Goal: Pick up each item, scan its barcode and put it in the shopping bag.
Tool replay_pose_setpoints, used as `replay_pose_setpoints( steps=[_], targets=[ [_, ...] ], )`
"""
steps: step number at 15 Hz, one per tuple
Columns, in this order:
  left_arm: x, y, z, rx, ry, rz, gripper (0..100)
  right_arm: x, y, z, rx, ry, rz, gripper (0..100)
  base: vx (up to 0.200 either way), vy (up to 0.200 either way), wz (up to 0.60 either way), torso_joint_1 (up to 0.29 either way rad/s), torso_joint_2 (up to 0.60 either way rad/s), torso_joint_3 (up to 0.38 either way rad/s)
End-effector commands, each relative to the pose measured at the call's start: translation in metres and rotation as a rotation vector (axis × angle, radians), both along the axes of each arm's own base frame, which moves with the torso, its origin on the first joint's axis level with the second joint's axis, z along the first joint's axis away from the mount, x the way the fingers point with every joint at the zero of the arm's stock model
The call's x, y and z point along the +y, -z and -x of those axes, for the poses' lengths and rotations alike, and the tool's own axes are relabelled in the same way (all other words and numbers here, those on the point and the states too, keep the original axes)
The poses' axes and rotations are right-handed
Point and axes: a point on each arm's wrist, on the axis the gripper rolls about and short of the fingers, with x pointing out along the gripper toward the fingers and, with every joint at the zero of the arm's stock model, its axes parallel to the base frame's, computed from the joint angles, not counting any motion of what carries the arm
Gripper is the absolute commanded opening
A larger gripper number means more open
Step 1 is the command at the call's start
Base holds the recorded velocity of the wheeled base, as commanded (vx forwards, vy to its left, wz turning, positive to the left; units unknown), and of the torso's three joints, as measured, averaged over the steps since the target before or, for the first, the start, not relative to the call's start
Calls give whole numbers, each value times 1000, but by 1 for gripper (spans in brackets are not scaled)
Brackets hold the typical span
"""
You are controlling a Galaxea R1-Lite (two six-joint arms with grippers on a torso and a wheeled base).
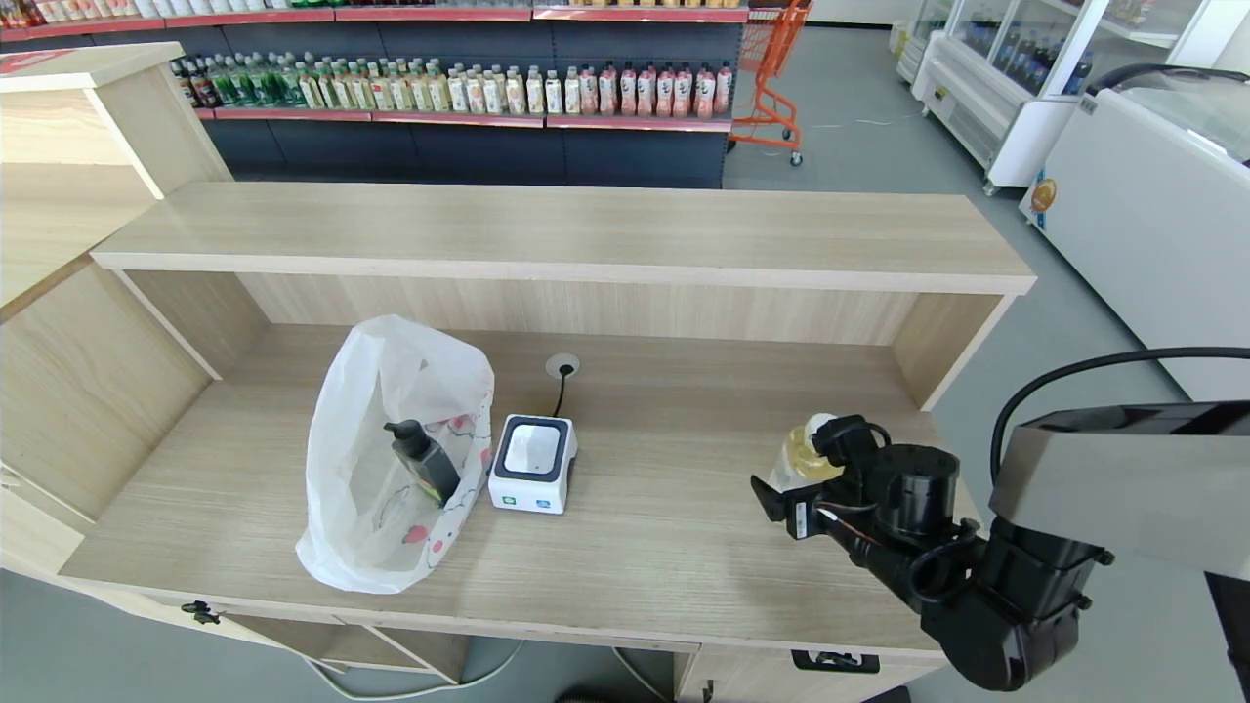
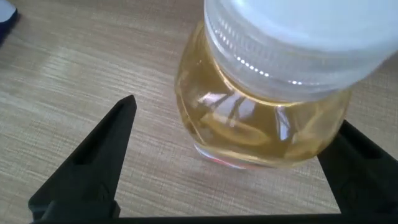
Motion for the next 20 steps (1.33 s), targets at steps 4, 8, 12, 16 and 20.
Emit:
replay_pose_setpoints(
  steps=[4,8,12,16,20],
  targets=[
    [0,0,0,0,0,0,100,12,9,-28,-62,-14,14,100,0,0,0,0,0,0],
    [0,0,0,0,0,0,100,14,9,-32,-77,-19,29,0,0,0,0,0,0,0],
    [0,0,0,0,0,0,100,11,11,-32,-89,-29,103,0,0,0,0,0,0,0],
    [0,0,0,0,0,0,100,-2,8,-31,-77,6,82,0,0,0,0,0,0,0],
    [0,0,0,0,0,0,100,-5,-45,-13,-172,-76,-93,0,0,0,0,0,0,0]
  ],
)
